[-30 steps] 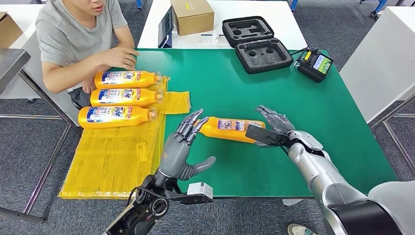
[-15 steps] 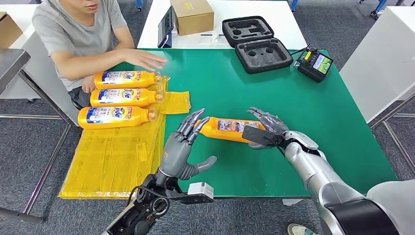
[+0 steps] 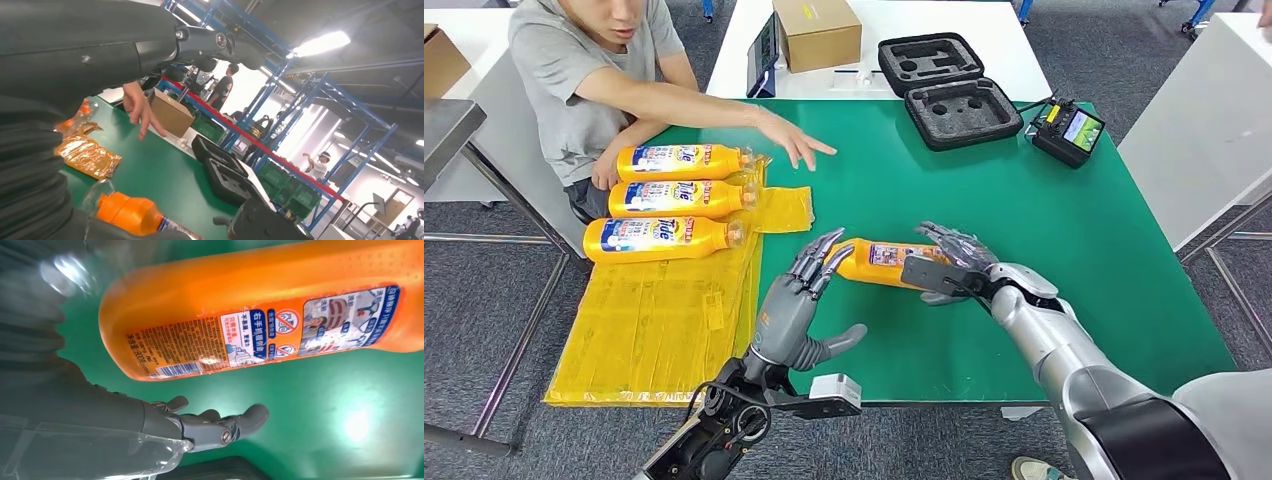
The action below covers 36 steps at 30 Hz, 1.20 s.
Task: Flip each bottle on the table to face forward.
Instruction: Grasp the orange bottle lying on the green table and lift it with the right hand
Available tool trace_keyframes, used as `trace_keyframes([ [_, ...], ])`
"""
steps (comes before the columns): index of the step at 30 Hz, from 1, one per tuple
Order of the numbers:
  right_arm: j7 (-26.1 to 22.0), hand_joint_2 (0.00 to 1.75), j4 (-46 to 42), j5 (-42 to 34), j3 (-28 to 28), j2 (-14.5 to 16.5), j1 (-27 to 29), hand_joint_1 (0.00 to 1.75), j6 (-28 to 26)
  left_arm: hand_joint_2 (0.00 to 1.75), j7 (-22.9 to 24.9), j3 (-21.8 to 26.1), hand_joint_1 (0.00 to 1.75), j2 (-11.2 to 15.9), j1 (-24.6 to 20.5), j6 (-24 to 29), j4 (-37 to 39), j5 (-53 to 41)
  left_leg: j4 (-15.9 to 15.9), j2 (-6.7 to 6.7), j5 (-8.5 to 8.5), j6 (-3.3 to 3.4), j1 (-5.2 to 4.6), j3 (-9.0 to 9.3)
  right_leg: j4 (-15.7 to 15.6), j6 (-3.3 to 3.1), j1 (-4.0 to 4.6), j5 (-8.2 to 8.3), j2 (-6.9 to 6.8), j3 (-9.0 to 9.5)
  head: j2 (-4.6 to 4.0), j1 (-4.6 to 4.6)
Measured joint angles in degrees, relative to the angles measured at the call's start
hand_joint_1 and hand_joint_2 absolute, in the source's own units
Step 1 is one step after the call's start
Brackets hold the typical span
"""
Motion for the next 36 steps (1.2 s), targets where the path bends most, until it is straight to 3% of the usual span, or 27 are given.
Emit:
trace_keyframes([
  [11,0.55,1.75,0.99,0.0,0.6,0.43,-0.69,0.0,0.71,1.75,-0.2,-0.01,0.0,0.0,-0.11,0.0,1.13,0.33,0.0,0.0,0.0,0.0,0.0,0.0,0.0,0.0,0.0,0.0,0.0,0.0,0.0,0.0],
  [23,6.37,1.75,3.11,1.26,1.66,0.77,-1.15,0.0,3.74,1.75,-1.4,-0.07,0.0,-0.19,-1.07,0.07,3.43,2.27,0.0,0.0,0.0,0.0,0.0,0.0,0.0,0.0,0.0,0.0,0.0,0.0,0.0,-0.01],
  [36,8.7,1.75,4.92,0.39,1.79,1.65,-2.46,0.0,7.98,1.75,-1.73,-0.07,0.0,-0.33,-1.83,0.47,4.49,2.12,0.0,0.0,0.01,0.0,0.0,0.01,0.0,0.0,0.0,0.0,0.0,0.0,0.0,0.0],
])
